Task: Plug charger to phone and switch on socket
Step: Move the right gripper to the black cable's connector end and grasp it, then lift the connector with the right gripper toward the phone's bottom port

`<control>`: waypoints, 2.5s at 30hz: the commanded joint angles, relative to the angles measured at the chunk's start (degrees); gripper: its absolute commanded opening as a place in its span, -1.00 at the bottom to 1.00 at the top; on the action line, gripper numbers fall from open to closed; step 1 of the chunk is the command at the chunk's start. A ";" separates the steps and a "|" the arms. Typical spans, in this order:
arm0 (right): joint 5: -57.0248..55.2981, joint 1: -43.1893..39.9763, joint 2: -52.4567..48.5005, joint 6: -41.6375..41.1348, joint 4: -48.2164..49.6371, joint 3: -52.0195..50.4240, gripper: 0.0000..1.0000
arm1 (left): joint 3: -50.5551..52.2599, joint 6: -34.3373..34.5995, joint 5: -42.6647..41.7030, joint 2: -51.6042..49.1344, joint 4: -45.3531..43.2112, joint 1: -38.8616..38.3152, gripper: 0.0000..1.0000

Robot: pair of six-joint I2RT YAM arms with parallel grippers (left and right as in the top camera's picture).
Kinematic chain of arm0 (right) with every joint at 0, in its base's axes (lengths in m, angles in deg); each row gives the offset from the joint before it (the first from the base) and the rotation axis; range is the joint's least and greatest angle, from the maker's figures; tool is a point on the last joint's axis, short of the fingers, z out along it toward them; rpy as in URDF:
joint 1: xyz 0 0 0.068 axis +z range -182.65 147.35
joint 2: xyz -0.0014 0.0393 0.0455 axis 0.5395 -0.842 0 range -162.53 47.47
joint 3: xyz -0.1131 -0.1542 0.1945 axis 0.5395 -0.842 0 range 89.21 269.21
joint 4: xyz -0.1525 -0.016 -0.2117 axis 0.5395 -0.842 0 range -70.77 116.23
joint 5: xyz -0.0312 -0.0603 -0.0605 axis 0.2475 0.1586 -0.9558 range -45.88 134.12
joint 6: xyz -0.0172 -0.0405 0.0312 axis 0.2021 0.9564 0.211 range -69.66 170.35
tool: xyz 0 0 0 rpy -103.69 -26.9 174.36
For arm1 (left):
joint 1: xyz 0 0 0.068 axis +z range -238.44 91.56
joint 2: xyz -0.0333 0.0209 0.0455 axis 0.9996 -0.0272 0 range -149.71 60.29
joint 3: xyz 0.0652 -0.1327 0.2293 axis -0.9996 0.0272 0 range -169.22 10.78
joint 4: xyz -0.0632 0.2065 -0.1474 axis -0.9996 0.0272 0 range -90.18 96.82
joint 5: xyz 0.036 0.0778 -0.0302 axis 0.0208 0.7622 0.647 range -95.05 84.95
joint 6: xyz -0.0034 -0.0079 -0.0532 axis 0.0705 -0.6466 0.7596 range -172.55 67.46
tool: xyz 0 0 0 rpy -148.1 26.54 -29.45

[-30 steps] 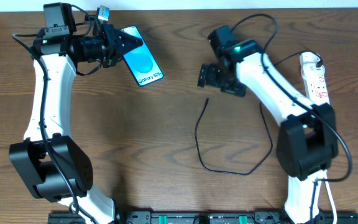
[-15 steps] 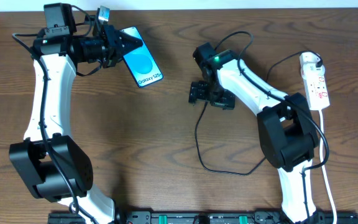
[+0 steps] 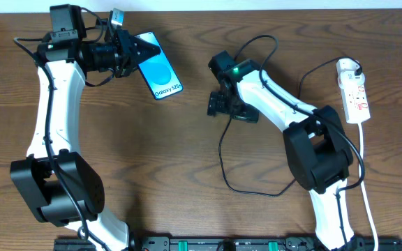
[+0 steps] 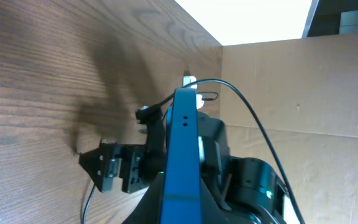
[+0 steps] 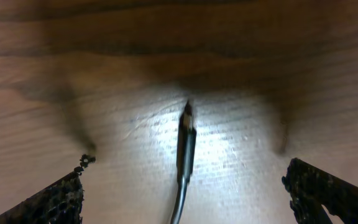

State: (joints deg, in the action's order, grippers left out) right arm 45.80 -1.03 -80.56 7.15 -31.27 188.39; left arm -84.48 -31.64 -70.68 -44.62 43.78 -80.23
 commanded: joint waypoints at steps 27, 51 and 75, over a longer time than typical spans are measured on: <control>2.97 -0.13 -4.83 -1.07 -0.42 0.46 -0.98 | -0.22 -0.76 -1.18 0.74 0.50 0.24 -0.85; 75.41 -12.46 -4.83 36.85 24.11 0.48 -0.98 | -0.22 6.38 -11.32 0.74 -16.24 0.24 -0.85; 87.86 -11.82 -4.63 12.46 59.25 0.48 -0.98 | -0.22 12.41 2.08 0.74 -35.95 0.24 -0.85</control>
State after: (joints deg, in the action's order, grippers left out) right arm 132.31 -13.30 -84.89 29.33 23.18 188.41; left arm -84.29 -17.41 -68.25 -44.62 9.53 -80.23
